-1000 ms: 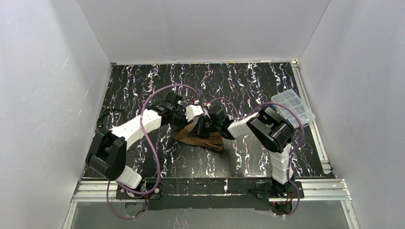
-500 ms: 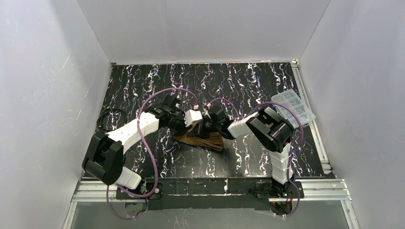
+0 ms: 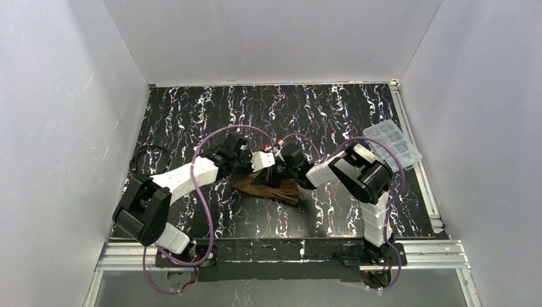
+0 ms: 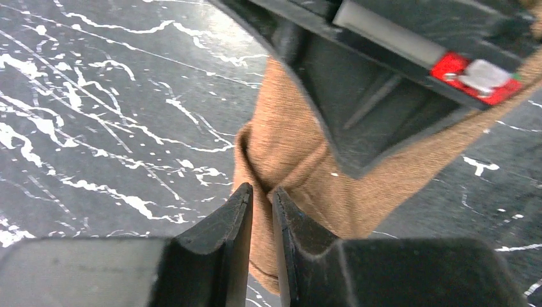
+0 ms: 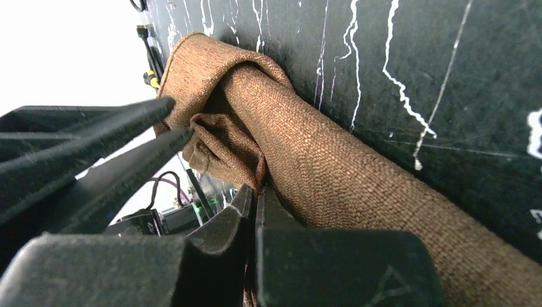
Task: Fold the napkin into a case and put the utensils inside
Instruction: Stuff the top corner of the smaller-rectangle-folded napkin into the folded napkin.
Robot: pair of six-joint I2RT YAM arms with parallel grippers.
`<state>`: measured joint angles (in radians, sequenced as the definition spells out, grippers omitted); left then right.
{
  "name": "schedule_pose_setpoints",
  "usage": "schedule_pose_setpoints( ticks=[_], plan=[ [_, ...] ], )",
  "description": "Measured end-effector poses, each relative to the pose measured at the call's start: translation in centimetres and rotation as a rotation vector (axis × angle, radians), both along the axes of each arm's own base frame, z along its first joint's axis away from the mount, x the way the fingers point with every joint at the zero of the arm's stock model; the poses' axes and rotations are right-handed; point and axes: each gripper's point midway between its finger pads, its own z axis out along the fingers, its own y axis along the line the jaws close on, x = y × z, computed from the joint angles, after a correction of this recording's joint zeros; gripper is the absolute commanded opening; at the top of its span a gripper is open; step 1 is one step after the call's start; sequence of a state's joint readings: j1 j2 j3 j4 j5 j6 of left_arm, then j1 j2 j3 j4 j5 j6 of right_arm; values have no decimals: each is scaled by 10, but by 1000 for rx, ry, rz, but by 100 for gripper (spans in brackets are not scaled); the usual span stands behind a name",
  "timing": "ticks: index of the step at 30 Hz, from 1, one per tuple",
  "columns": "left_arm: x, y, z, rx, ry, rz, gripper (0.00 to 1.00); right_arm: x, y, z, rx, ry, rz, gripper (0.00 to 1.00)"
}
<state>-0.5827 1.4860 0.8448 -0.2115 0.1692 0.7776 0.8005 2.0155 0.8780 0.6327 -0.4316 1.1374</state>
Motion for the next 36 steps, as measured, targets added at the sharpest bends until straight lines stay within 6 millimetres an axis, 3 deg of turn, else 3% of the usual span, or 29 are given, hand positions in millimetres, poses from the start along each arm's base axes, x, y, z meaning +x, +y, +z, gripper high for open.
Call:
schedule_pose_setpoints(
  ticks=[3,10,21,23,27,32,36],
  plan=[
    [7,0,1,8,-45,6,17,-2,-1,0,10,4,2,1],
    [-5,2,-12,40,-23,-9,18,-5,-1,0,19,7,9,1],
    [-5,1,-12,51,-37,-8,19,-8,0,3,31,13,27,1],
    [-2,2,-11,59,-54,2,23,-9,0,3,32,15,30,1],
    [8,1,4,50,-59,37,27,-11,0,2,35,32,31,1],
    [29,-18,56,-63,-53,78,30,-12,0,2,39,44,33,1],
    [17,-24,64,-110,30,47,31,-12,0,1,38,43,34,1]
  ],
)
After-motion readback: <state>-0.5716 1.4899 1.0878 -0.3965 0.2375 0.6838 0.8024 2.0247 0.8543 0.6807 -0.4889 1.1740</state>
